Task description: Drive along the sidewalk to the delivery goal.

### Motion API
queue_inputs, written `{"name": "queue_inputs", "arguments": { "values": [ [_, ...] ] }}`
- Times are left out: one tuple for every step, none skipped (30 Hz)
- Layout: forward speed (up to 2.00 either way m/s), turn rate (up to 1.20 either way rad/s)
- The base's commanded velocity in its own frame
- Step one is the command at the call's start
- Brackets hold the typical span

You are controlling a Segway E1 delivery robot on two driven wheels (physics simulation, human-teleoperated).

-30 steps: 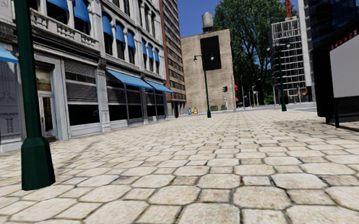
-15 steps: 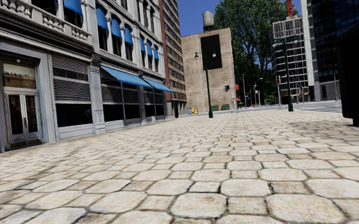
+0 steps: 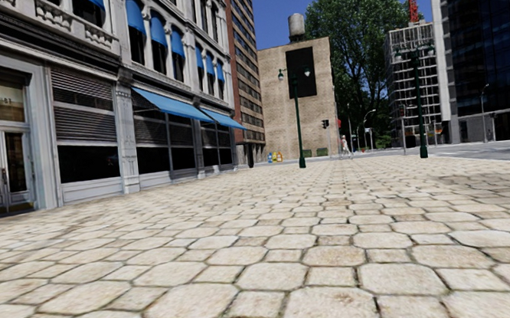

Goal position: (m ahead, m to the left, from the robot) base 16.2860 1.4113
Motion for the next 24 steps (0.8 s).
{"name": "queue_inputs", "arguments": {
  "values": [
    [2.0,0.0],
    [2.0,0.0],
    [2.0,0.0],
    [2.0,0.0],
    [2.0,0.0],
    [2.0,0.0],
    [2.0,0.0],
    [2.0,0.0],
    [2.0,0.0],
    [2.0,0.0],
    [2.0,0.0],
    [2.0,0.0],
    [2.0,0.0],
    [2.0,0.0],
    [2.0,0.0],
    [2.0,0.0],
    [2.0,0.0],
    [2.0,0.0],
    [2.0,0.0],
    [2.0,0.0],
    [2.0,0.0],
    [2.0,0.0],
    [2.0,0.0],
    [2.0,0.0]
  ]
}}
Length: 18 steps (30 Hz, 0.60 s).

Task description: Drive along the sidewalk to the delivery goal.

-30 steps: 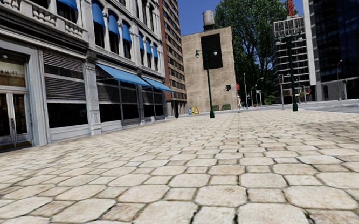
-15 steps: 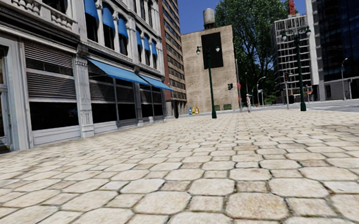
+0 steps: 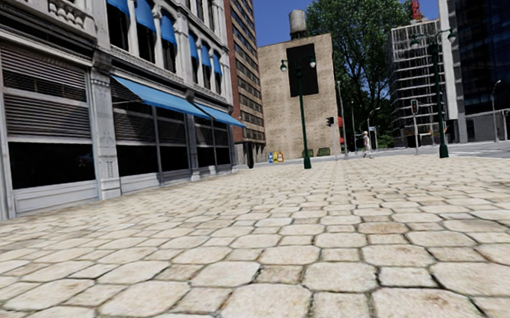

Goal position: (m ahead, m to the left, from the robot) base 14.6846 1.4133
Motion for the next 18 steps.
{"name": "queue_inputs", "arguments": {
  "values": [
    [2.0,0.0],
    [2.0,0.0],
    [2.0,0.0],
    [2.0,0.04],
    [2.0,0.04],
    [2.0,0.12],
    [2.0,0.17],
    [2.0,0.19],
    [2.0,0.2],
    [2.0,0.2],
    [2.0,0.21],
    [2.0,0.21],
    [2.0,0.21],
    [2.0,0.23],
    [2.0,0.23],
    [2.0,0.24],
    [2.0,0.25],
    [2.0,0.25]
  ]
}}
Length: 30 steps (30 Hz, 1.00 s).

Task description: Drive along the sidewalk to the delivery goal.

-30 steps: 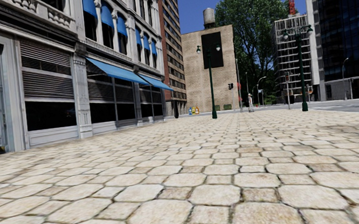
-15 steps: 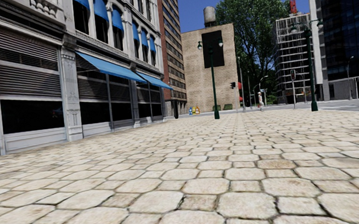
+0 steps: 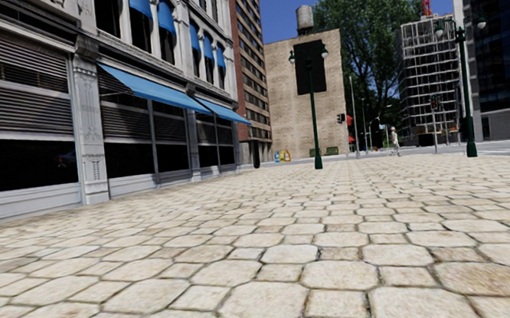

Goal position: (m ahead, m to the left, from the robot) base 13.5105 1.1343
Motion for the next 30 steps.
{"name": "queue_inputs", "arguments": {
  "values": [
    [2.0,0.25],
    [2.0,0.25],
    [2.0,0.25],
    [2.0,0.25],
    [2.0,0.26],
    [2.0,0.27],
    [2.0,0.27],
    [2.0,0.27],
    [2.0,0.27],
    [2.0,0.27],
    [2.0,0.27],
    [2.0,0.16],
    [2.0,0.16],
    [2.0,0.0],
    [2.0,0.0],
    [2.0,0.0],
    [2.0,0.0],
    [2.0,0.0],
    [2.0,0.0],
    [2.0,0.0],
    [2.0,0.0],
    [2.0,0.0],
    [2.0,0.0],
    [2.0,0.0],
    [2.0,0.0],
    [2.0,0.0],
    [2.0,0.0],
    [2.0,0.0],
    [2.0,0.0],
    [2.0,0.0]
  ]
}}
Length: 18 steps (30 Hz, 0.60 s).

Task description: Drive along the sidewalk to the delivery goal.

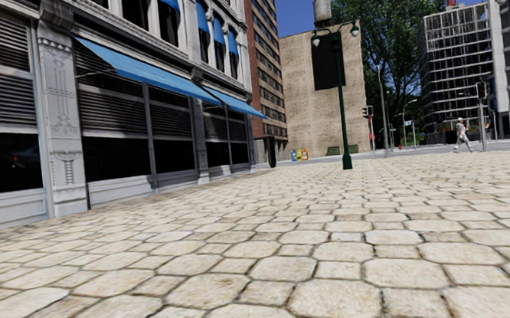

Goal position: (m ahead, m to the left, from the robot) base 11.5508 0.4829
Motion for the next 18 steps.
{"name": "queue_inputs", "arguments": {
  "values": [
    [2.0,0.0],
    [2.0,0.0],
    [2.0,0.0],
    [2.0,0.0],
    [2.0,0.0],
    [2.0,0.0],
    [2.0,0.0],
    [2.0,0.0],
    [2.0,0.0],
    [2.0,0.0],
    [2.0,0.0],
    [2.0,0.0],
    [2.0,0.0],
    [2.0,0.0],
    [2.0,0.0],
    [2.0,0.0],
    [2.0,0.0],
    [2.0,0.0]
  ]
}}
